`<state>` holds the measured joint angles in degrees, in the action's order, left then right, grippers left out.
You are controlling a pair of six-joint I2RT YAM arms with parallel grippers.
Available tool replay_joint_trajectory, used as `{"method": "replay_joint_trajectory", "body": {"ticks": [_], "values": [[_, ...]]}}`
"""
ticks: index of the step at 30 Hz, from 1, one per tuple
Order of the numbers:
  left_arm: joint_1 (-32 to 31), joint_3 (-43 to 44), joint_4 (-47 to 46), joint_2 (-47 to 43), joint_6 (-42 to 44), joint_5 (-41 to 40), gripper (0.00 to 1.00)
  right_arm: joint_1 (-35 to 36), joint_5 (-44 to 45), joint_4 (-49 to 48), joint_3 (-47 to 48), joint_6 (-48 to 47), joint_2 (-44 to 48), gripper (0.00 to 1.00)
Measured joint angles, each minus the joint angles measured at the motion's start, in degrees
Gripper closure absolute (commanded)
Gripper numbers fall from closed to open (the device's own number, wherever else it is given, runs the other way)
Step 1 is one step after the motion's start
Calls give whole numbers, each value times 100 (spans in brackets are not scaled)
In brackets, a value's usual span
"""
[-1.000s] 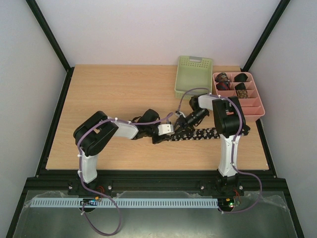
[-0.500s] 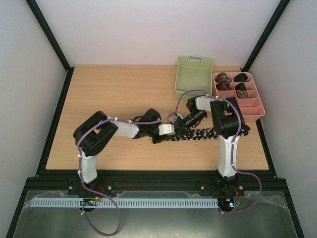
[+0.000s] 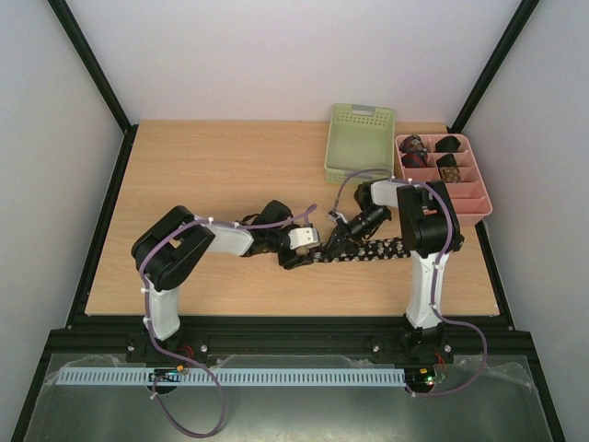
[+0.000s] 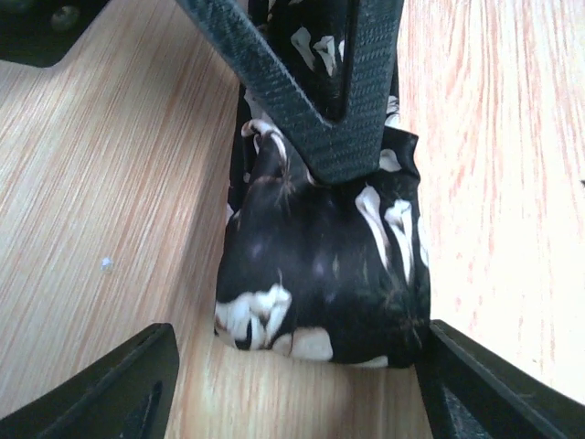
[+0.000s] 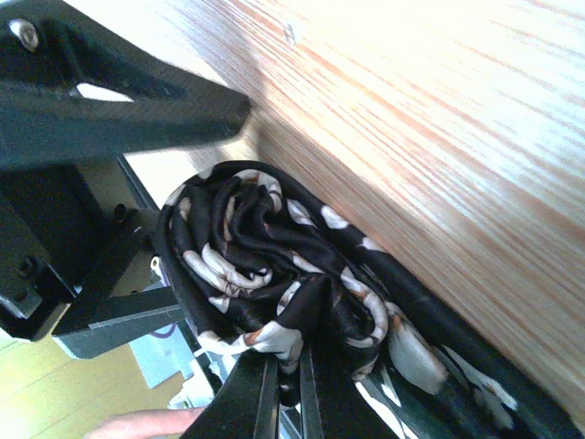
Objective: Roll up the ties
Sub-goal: Roll the tie at the center of the board.
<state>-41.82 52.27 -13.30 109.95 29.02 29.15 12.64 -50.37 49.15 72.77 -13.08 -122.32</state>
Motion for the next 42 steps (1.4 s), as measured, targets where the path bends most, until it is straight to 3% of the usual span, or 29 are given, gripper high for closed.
{"method": "replay_joint_trajectory", "body": {"ticks": [5, 12, 21, 28, 31, 33, 36, 42], "values": [[-79, -66, -142, -15, -227, 74, 18, -125, -114, -22, -157, -61, -2, 99], [-348, 162, -804, 404, -413, 20, 21, -155, -282, 9, -173, -63, -87, 99], [-483, 533, -955, 756, -339, 7, 55, -166, -387, 251, -15, -197, -199, 99], [-258, 289, -793, 553, -81, 94, 63, -186, -568, 461, 109, -481, -199, 99], [-155, 221, -686, 474, 39, 153, 60, -229, -592, 509, 114, -560, -199, 99], [-138, 208, -632, 448, 118, 181, 43, -232, -542, 474, 101, -557, -199, 99], [-57, 151, -505, 363, 173, 267, 29, -313, -236, 367, 11, -459, -247, 99], [101, -262, -588, 70, 140, 356, 27, -409, -140, 131, -90, -531, -249, 99]]}}
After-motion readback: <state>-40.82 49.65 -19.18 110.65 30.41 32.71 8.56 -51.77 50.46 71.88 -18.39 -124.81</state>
